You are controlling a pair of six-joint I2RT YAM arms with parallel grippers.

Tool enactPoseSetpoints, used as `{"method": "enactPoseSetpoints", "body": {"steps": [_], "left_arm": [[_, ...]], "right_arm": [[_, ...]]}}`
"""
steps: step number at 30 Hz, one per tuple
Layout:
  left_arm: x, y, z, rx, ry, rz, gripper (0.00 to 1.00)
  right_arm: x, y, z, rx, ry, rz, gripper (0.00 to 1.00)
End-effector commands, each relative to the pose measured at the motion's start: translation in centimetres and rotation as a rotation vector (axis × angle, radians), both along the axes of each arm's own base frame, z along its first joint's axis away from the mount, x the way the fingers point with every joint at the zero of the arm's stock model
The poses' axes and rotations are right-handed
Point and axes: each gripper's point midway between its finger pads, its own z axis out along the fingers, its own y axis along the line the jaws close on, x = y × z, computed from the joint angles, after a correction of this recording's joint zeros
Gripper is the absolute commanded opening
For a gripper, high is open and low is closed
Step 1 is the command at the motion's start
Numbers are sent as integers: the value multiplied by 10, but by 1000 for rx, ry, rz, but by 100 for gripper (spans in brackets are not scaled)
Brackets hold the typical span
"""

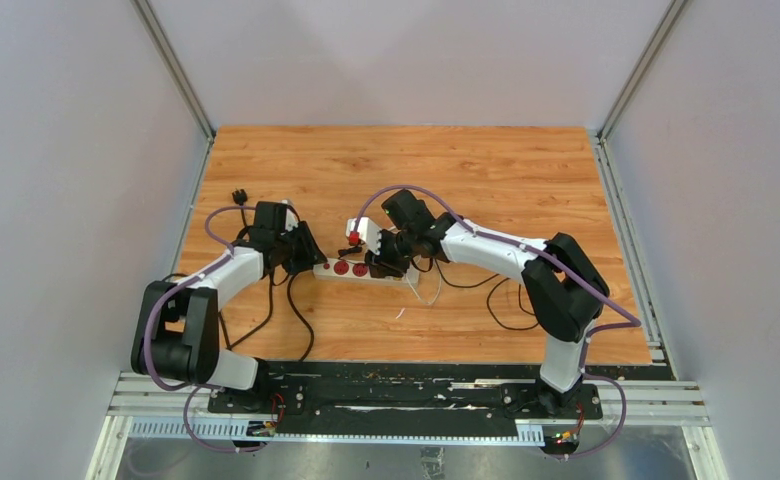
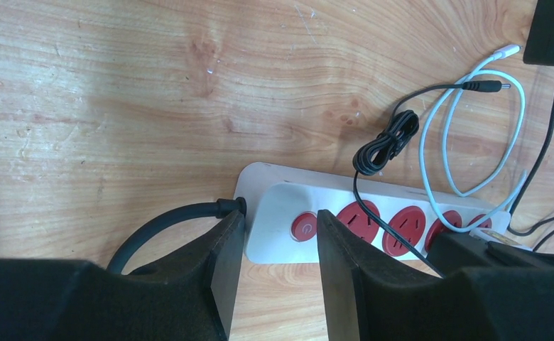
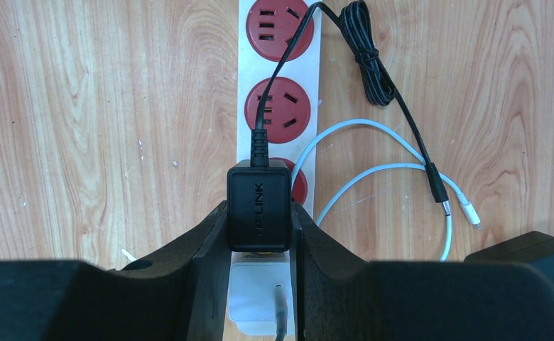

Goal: Insert the plug

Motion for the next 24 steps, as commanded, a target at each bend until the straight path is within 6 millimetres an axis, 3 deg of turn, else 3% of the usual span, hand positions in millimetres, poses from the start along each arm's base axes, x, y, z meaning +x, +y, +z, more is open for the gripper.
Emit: {"method": "enactPoseSetpoints", "body": {"steps": [1, 9, 18, 24], "left_arm": [[11, -13, -2, -42, -22, -44, 45], [7, -8, -7, -19, -7, -38, 44], [6, -7, -9, -9, 1, -37, 43], [5, -6, -9, -1, 6, -42, 43]], "right_arm": [[-27, -60, -91, -325, 106, -14, 0], [-23, -74, -98, -358, 91, -68, 0], [-35, -75, -102, -307, 104, -44, 0], [-32, -75, -101, -293, 80, -57, 0]]}}
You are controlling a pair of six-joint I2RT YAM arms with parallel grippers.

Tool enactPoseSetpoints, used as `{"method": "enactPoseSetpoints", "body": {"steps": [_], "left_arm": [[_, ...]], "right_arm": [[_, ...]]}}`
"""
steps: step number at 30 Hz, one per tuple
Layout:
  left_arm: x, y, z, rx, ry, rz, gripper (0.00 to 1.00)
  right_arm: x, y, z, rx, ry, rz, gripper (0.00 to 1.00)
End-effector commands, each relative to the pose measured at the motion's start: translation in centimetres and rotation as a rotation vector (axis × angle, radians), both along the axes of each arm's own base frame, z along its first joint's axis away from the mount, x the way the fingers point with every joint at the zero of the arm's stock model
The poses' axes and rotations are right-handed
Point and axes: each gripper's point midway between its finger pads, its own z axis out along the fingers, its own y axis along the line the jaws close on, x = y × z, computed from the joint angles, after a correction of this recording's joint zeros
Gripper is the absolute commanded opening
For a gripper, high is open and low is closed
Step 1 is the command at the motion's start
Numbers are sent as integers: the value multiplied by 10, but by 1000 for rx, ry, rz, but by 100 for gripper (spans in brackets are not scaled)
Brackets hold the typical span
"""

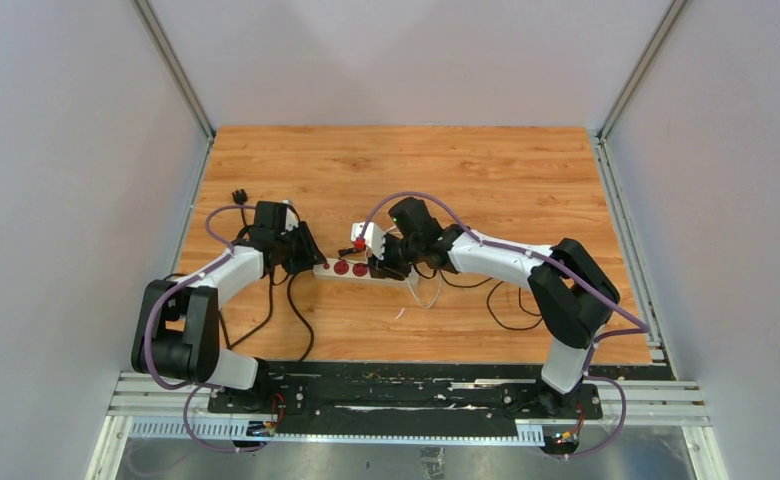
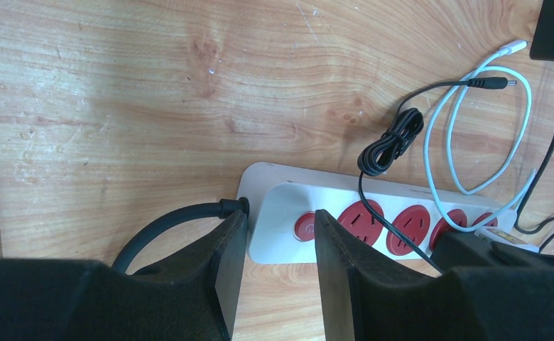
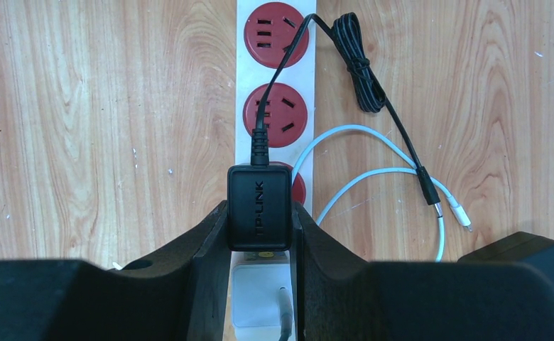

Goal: Insert the plug

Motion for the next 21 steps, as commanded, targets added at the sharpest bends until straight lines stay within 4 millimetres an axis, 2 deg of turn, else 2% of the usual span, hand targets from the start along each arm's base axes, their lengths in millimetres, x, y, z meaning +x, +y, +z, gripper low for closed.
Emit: {"method": "enactPoseSetpoints", "body": {"steps": [1, 5, 9, 11, 21], "left_arm": [[5, -7, -7, -11, -3, -30, 43], [6, -7, -7, -9, -5, -31, 43], [6, -7, -8, -11, -3, -34, 43], [6, -7, -8, -9, -4, -36, 43], [5, -7, -12, -2, 11, -50, 43]], "right_arm": [[-29, -73, -93, -346, 133, -65, 0], [-19, -72, -84, -338, 97, -98, 2], [-9, -60, -66, -291, 77, -116, 27], [-7, -53, -60, -265, 83, -111, 36], [9, -24, -26, -155, 54, -117, 55]]}}
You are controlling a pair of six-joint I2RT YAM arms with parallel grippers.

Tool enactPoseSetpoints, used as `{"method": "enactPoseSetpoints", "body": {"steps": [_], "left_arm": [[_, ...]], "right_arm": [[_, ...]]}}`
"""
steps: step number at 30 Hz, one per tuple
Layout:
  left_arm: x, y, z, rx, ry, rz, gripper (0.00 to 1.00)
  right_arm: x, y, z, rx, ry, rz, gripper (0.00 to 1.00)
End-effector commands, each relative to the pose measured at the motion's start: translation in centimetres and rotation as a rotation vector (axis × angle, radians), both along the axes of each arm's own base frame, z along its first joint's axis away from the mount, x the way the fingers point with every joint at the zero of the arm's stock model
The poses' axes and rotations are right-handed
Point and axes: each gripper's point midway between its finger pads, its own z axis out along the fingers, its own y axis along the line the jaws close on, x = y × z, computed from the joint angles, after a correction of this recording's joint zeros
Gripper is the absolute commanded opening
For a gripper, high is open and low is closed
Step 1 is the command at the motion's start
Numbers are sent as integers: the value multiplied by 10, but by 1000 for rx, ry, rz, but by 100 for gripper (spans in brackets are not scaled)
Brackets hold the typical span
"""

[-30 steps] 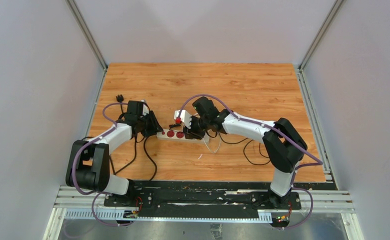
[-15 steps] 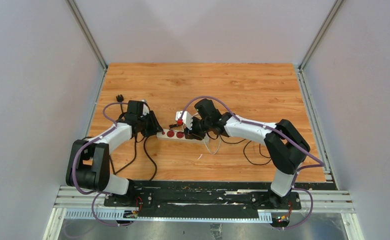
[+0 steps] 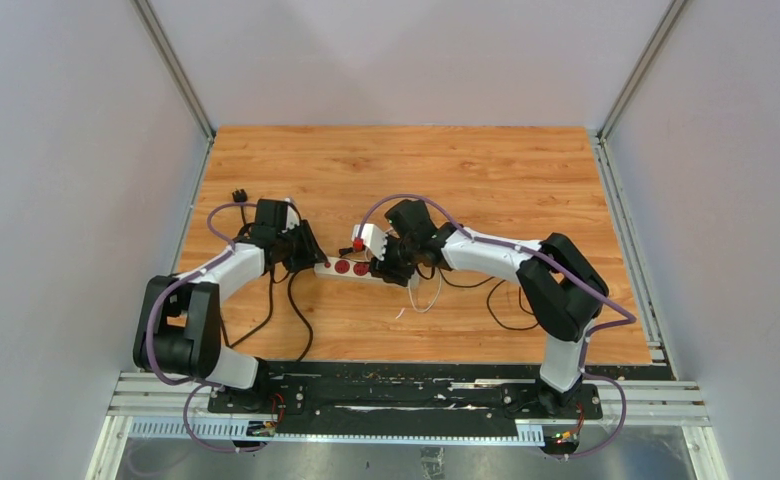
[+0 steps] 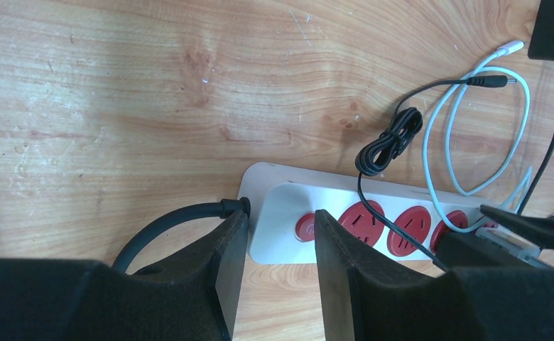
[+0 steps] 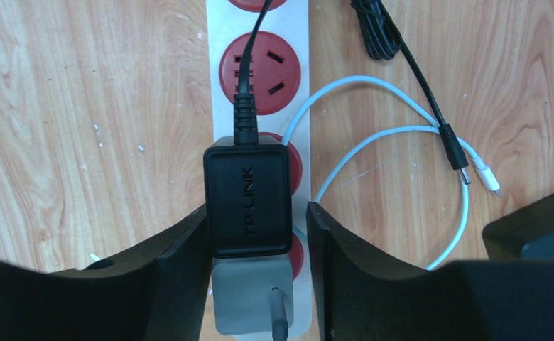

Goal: Insert the plug

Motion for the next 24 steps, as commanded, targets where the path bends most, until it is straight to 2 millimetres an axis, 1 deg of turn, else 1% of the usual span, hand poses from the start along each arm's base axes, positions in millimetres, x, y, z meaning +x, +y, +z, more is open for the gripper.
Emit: {"method": "enactPoseSetpoints", "body": {"steps": [1, 5, 8, 10, 12, 13, 14, 18, 21, 22, 24], "left_arm": [[2, -7, -12, -6, 12, -35, 43], [3, -7, -14, -4, 17, -40, 43], [4, -7, -14, -5, 17, -45, 43], [4, -8, -14, -6, 20, -48, 43], [4, -8, -14, -6, 20, -50, 44], [4, -8, -14, -5, 18, -50, 44], [5, -8, -13, -5, 16, -49, 44], [8, -8, -7, -7, 1, -42, 46], [13, -9, 3, -14, -28, -34, 51], [15, -8, 8, -15, -39, -31, 54], [19, -6, 19, -3, -67, -20, 65]], "right_arm": [[3, -9, -6, -53, 25, -34, 57], [6, 6, 12, 15, 22, -15, 66], [9, 17, 31, 72, 6, 1, 74], [9, 24, 44, 114, -1, 15, 82], [9, 30, 59, 152, -9, 32, 86], [8, 33, 66, 171, -9, 40, 94], [7, 36, 73, 190, -13, 50, 96], [5, 40, 104, 266, -35, 52, 97], [7, 40, 132, 341, -43, 4, 98], [11, 39, 142, 367, -48, -31, 98], [22, 31, 163, 421, -55, -139, 99]]}}
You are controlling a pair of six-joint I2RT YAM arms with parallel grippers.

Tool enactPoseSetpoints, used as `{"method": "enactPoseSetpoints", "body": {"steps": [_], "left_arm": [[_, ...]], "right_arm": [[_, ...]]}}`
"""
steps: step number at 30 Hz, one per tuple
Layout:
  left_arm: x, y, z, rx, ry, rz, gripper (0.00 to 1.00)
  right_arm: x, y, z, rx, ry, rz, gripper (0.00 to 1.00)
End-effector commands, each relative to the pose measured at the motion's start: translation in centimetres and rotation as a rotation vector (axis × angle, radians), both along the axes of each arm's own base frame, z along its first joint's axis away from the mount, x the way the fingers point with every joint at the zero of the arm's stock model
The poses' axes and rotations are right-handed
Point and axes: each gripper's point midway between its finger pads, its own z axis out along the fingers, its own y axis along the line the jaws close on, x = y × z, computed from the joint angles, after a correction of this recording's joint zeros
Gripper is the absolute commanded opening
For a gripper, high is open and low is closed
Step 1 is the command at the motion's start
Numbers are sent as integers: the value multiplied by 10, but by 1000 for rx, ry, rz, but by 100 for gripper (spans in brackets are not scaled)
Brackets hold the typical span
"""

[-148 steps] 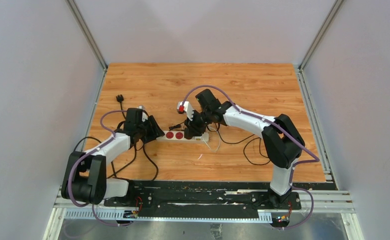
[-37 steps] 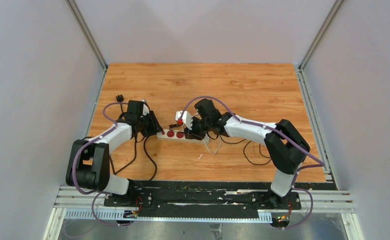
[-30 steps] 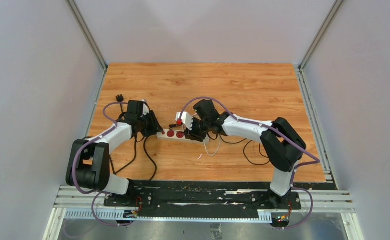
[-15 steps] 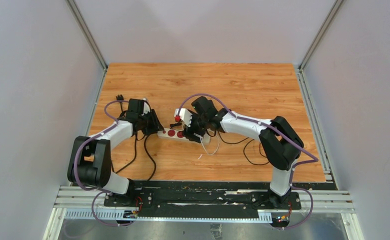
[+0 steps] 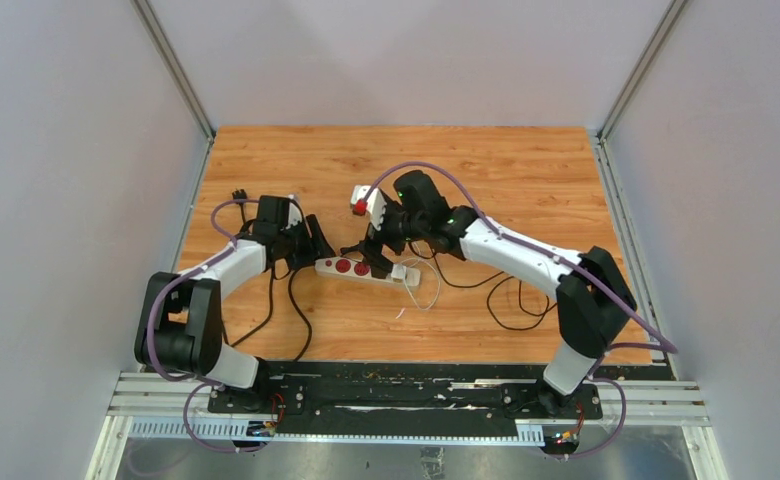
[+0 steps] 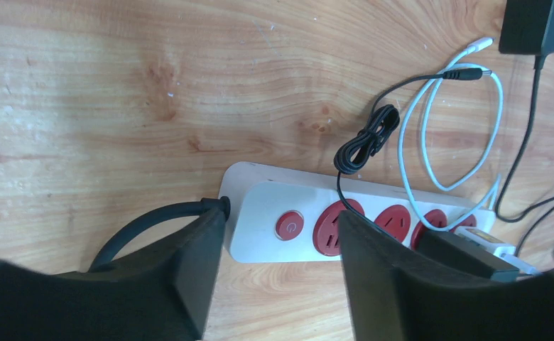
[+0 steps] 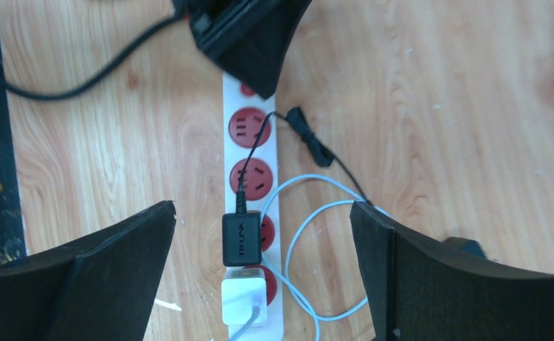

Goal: Insert the plug

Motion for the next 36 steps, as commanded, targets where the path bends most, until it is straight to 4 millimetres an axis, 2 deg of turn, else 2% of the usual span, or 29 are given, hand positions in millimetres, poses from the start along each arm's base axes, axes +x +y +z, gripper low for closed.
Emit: {"method": "enactPoseSetpoints", "body": {"steps": [1, 2, 4, 5, 8, 11, 13, 17, 20, 24, 31, 36], "left_arm": [[14, 1, 22, 16, -74, 12, 69], [16, 2, 30, 22, -92, 14, 73], [19, 5, 48, 33, -133, 25, 95], [20, 7, 58, 39, -157, 35, 99], [21, 19, 92, 76, -236, 83, 100], [18, 38, 120, 142, -290, 161, 100], [11, 51, 134, 190, -308, 209, 100], [-1, 73, 154, 256, -349, 300, 100], [-9, 81, 160, 267, -376, 338, 100], [-14, 75, 161, 244, -405, 301, 100], [-13, 64, 148, 214, -364, 253, 100], [-11, 61, 142, 208, -351, 239, 100]], "right_arm": [[24, -8, 73, 195, 3, -202, 99], [30, -15, 80, 221, 16, -259, 99], [41, -31, 92, 267, 49, -369, 100], [47, -41, 96, 290, 75, -427, 100], [66, -74, 97, 371, 218, -603, 100], [84, -105, 86, 412, 333, -707, 100], [99, -128, 69, 388, 374, -830, 100], [117, -158, 28, 222, 378, -993, 100], [130, -160, 1, 136, 397, -1031, 100], [144, -152, -25, 64, 429, -1026, 100], [167, -138, -55, -23, 388, -1006, 100], [175, -120, -65, -44, 375, -961, 100]]}}
